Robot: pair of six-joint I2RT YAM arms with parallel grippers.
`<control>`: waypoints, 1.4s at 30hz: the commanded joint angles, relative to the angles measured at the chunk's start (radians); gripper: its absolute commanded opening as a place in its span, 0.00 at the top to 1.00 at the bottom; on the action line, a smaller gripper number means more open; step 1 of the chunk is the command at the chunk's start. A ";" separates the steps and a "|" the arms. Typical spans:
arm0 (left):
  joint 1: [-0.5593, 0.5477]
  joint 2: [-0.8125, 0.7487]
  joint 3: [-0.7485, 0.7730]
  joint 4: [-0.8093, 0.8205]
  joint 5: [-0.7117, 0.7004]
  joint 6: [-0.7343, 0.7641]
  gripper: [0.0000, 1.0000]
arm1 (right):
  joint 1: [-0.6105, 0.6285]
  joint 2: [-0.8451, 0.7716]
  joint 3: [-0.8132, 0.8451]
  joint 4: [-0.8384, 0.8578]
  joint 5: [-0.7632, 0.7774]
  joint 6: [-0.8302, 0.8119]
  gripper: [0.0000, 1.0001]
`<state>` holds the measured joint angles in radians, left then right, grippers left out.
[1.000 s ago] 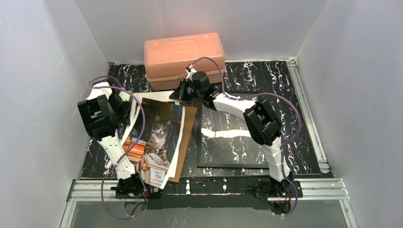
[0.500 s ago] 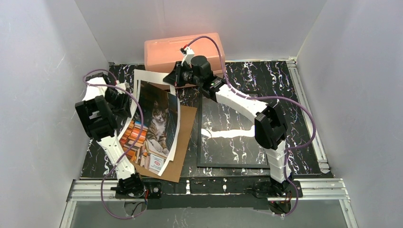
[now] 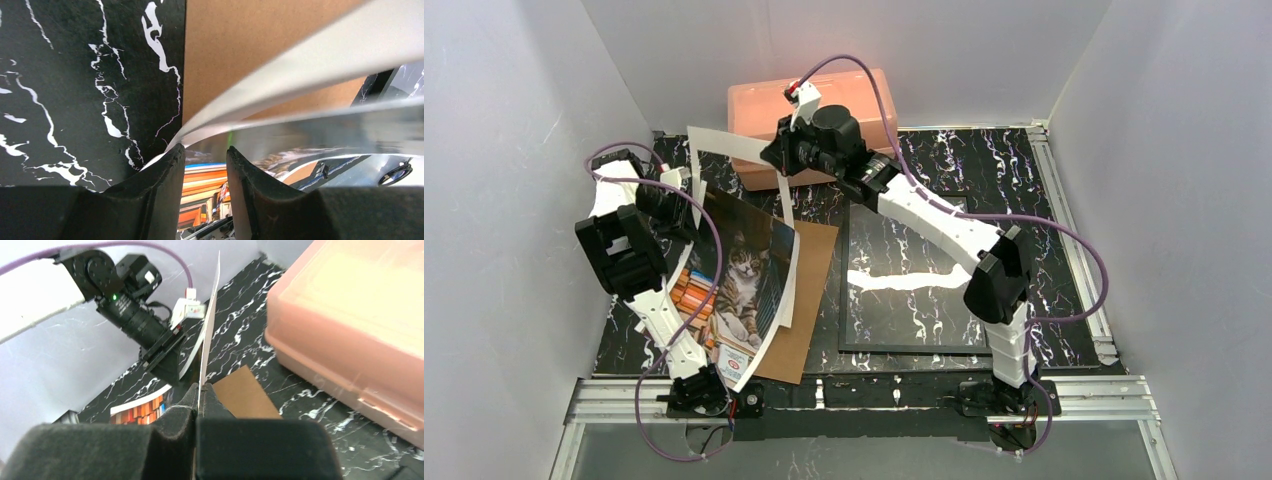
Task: Put the photo into the frame
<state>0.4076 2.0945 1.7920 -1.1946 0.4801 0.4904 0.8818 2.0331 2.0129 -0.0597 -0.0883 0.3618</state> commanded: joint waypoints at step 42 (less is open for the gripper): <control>-0.125 -0.386 0.124 0.039 0.523 -0.052 0.02 | -0.005 -0.619 -0.040 -0.171 -0.047 0.060 0.99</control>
<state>0.2752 1.7832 1.9533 -1.1305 0.9157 0.3901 0.8783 1.4681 1.9942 -0.2188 -0.1390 0.3828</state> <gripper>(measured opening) 0.981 0.033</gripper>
